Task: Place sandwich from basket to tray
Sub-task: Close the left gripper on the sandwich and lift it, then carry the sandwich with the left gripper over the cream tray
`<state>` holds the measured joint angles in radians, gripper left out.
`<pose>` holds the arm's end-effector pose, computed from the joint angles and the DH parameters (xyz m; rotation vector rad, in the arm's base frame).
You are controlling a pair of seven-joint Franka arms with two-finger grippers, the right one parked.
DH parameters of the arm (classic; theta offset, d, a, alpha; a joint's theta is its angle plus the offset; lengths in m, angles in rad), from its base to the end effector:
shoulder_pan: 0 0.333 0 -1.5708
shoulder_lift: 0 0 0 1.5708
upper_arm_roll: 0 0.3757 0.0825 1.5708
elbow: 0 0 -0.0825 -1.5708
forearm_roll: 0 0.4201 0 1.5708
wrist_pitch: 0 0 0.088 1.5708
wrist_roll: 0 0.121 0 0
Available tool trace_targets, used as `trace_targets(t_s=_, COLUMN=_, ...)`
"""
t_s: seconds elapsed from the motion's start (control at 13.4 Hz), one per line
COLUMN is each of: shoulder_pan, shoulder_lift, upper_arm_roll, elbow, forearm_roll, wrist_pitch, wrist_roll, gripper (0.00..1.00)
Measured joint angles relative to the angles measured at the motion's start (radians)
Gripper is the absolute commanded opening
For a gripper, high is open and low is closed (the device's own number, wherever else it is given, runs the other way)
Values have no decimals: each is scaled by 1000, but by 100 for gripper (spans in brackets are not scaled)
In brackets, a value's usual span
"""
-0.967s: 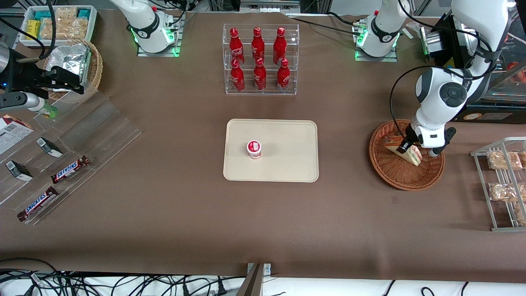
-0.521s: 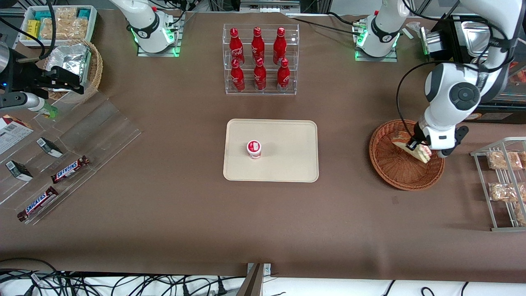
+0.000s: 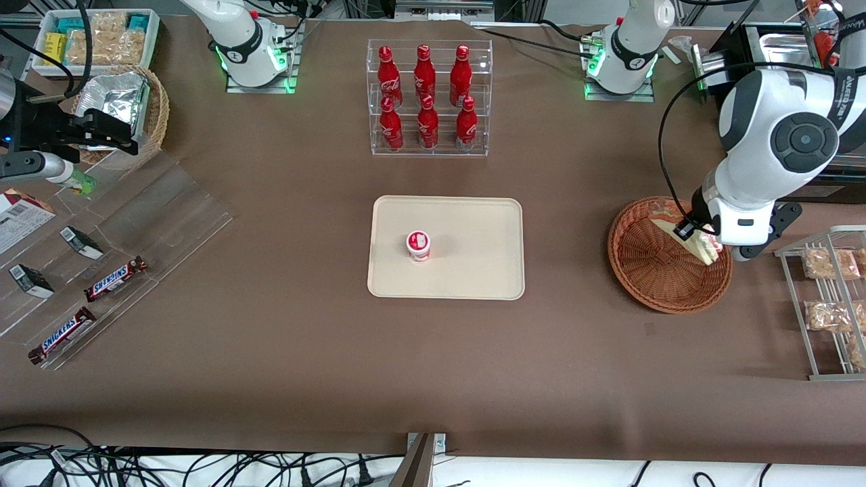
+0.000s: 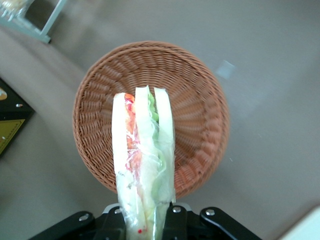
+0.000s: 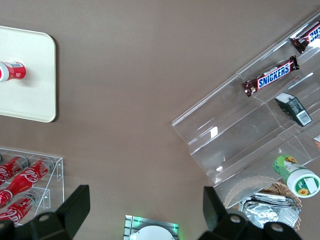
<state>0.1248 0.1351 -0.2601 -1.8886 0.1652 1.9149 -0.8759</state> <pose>0.6174 -0.0643 0.4579 -2.8186 -0.9926 0.0496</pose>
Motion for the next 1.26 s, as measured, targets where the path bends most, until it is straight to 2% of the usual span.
trace_targets(t_s=0.22, shoulder_pan=-3, shoulder_lift=1, upper_arm_roll=-72, elbow=49, forearm_roll=-42, wrist_pitch=-47, wrist_roll=115, gripper=0)
trace_targets(t_s=0.6, shoulder_pan=-8, shoulder_lift=26, upper_arm_roll=-227, elbow=68, forearm_roll=-48, wrist_pitch=-41, wrist_roll=165, gripper=0)
trace_targets(t_s=0.82, shoulder_pan=-17, shoulder_lift=71, upper_arm_roll=-319, elbow=69, forearm_roll=-49, wrist_pitch=26, wrist_roll=180, gripper=0)
trace_targets(t_s=1.26, shoulder_pan=-152, shoulder_lift=204, upper_arm_roll=-355, elbow=70, forearm_roll=-48, wrist_pitch=170, wrist_roll=180, gripper=0)
